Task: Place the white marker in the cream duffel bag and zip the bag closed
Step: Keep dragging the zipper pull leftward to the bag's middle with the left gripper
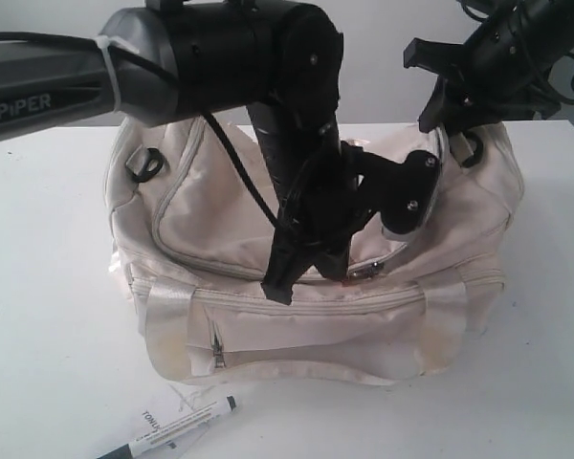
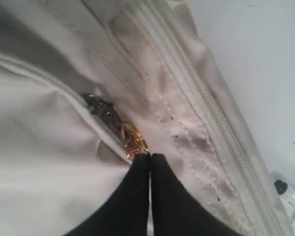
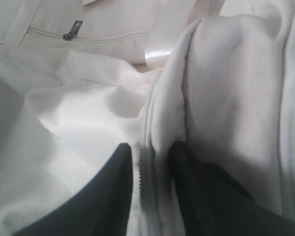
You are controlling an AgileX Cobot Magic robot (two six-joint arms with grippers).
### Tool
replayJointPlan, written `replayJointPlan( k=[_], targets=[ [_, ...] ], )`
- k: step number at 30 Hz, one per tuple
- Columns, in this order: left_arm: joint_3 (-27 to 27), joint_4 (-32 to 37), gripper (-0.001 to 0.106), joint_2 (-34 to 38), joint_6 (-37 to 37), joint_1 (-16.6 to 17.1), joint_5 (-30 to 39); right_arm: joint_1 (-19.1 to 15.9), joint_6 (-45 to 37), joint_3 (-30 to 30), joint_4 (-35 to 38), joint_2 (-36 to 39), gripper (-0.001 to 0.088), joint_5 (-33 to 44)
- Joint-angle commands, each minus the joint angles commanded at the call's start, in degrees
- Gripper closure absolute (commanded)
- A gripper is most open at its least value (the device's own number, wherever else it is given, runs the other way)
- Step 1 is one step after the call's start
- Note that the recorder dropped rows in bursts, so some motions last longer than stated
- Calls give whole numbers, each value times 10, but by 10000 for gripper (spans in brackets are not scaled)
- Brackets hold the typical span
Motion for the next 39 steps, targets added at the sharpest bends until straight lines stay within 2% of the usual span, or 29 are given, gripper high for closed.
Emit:
replayJointPlan(
  k=[2,10,14,19,35,39],
  targets=[
    [0,0,1053,-6,0,0,0,0,2,0,0,-4,377,11],
    [0,-4,1053,-20,0,0,-13,0,17,1,-3,-50,375,50],
    [0,-11,1053,-41,0,0,-37,0,27,1,-3,-52,375,89],
    [0,-11,1053,-52,0,0,-40,0,39,2,-3,-53,375,93],
    [0,-11,1053,-69,0,0,-52,0,43,81,2,-57,377,91],
    [0,-11,1053,-69,0,0,-53,0,40,96,28,-57,377,89]
  ],
)
